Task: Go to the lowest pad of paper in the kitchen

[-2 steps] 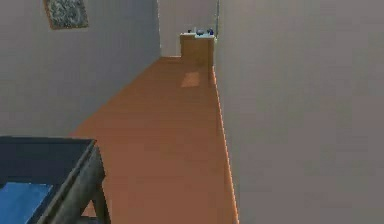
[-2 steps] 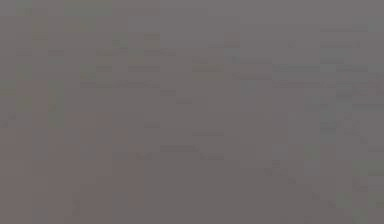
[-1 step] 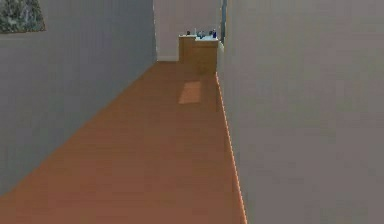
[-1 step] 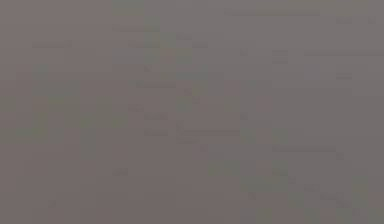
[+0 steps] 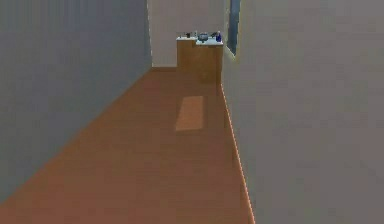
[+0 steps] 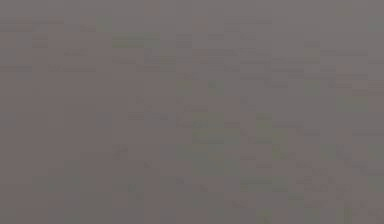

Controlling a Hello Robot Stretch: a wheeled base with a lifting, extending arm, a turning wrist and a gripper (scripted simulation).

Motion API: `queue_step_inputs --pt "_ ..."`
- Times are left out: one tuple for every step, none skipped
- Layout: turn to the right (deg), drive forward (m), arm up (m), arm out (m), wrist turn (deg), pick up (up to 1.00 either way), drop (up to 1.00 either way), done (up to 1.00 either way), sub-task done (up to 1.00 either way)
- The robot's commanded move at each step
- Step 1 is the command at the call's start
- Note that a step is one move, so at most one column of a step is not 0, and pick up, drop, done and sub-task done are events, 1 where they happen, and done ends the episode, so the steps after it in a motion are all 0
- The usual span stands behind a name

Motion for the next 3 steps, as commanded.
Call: queue_step_inputs --pt "0.0 1.0 0.0 0.0 0.0 0.0 0.0 0.0 0.0" --pt "0.0 1.0 0.0 0.0 0.0 0.0 0.0 0.0 0.0" --pt "0.0 1.0 0.0 0.0 0.0 0.0 0.0 0.0 0.0"
